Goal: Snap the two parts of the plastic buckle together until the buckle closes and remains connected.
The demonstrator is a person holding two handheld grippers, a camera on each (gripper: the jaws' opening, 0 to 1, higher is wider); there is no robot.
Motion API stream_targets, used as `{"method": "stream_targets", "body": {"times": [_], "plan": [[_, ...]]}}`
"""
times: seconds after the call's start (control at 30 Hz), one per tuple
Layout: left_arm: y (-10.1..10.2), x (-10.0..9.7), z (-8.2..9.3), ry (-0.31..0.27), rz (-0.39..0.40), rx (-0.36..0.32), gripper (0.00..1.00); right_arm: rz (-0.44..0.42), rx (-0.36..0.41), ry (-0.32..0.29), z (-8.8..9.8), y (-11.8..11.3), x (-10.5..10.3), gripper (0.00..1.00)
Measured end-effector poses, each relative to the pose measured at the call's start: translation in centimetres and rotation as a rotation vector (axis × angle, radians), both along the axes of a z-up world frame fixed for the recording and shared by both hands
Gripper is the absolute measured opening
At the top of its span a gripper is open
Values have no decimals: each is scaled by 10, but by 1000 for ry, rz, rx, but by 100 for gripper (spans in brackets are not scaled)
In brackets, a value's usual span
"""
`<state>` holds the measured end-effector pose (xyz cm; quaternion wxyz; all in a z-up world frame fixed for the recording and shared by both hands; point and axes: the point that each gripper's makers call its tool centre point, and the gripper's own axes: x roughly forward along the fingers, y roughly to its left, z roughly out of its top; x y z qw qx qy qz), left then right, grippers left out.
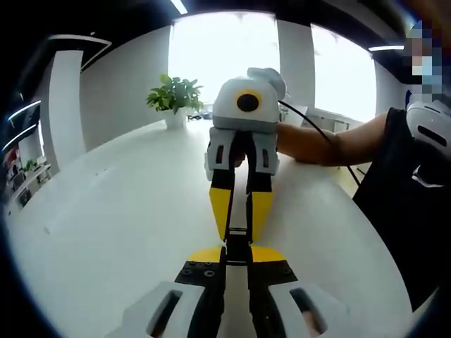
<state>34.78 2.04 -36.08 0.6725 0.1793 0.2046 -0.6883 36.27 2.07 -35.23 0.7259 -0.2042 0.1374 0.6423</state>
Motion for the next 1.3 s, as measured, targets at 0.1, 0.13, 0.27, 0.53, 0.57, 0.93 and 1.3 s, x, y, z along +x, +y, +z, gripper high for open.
{"method": "stream_targets", "body": {"times": [0.1, 0.13, 0.27, 0.53, 0.57, 0.93, 1.3], "plan": [[0, 0, -1, 0, -4, 5, 8, 3, -6, 2, -2, 0, -1, 9], [-1, 0, -2, -1, -5, 6, 8, 4, -8, 1, -2, -1, -2, 9], [-1, 1, -3, -1, -6, 11, 8, 5, -11, 4, -3, -1, -2, 9], [-5, -3, -5, -5, -5, 16, 9, 5, -23, 5, -5, -2, 0, 9], [-5, -2, -5, -6, -4, 13, 9, 4, -21, 4, -4, -2, 1, 9], [-2, 2, -7, -5, -10, 18, 10, 8, -27, 8, -5, -2, -1, 9], [-7, 7, -2, -63, -26, -58, 50, 9, -28, -1, -5, -2, -4, 9]]}}
